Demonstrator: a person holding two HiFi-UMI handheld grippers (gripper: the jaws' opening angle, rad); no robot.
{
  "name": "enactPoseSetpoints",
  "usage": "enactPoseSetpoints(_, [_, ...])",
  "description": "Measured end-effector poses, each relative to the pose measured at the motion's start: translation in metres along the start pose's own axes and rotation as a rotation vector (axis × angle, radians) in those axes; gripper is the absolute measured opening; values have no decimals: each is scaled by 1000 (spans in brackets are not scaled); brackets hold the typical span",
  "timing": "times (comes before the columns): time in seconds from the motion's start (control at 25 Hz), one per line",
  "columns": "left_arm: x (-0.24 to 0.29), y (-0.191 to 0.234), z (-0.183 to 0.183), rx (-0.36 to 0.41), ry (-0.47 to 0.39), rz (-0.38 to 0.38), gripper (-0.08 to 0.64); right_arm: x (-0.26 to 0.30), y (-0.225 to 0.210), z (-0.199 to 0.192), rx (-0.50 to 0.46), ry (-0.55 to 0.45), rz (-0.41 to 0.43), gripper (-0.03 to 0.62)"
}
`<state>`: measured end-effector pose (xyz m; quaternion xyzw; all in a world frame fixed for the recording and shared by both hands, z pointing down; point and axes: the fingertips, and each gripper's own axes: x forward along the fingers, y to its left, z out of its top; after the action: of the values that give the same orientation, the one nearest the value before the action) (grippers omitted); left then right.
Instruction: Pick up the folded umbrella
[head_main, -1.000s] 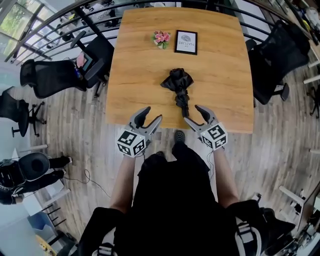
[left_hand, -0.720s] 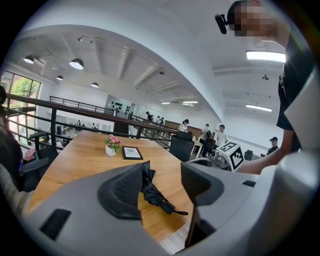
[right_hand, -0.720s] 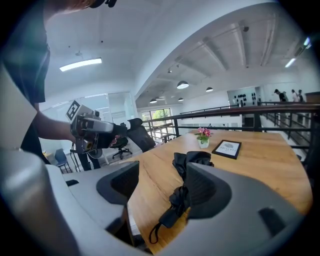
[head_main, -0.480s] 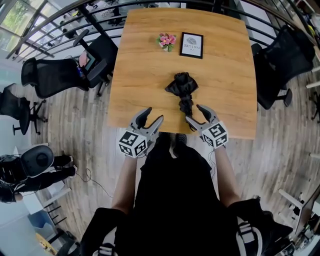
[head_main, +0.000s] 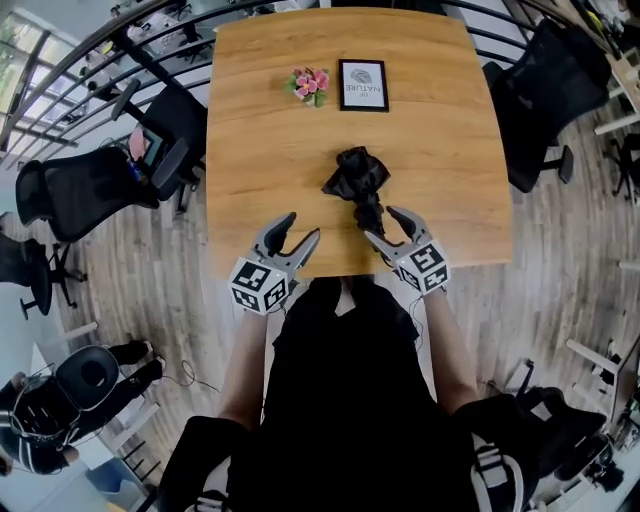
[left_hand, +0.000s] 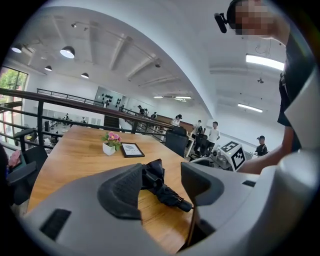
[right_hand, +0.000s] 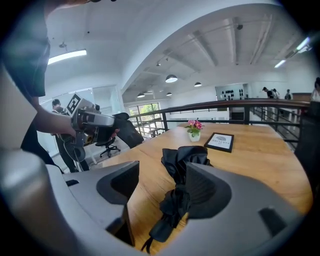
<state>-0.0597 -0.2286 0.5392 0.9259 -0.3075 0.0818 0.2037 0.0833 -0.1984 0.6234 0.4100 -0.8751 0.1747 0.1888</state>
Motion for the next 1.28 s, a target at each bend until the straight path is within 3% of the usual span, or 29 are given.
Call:
enactPoseSetpoints(0.36, [22,17,-7,18,61,-62,264,30,-28,-32,107,54,-73,321])
enactPoseSetpoints(0.68, [27,36,-9,25,80,-58,262,65,-47,-63,161,124,-103,328])
enactPoseSetpoints(1.08, [30,48,-23,6,121,-79,264,94,-64,-91,337,187,-112,390])
enactPoseSetpoints(1.28, [29,52,-19,7,115,-78,264,112,-64,-99,382,249,-116,391])
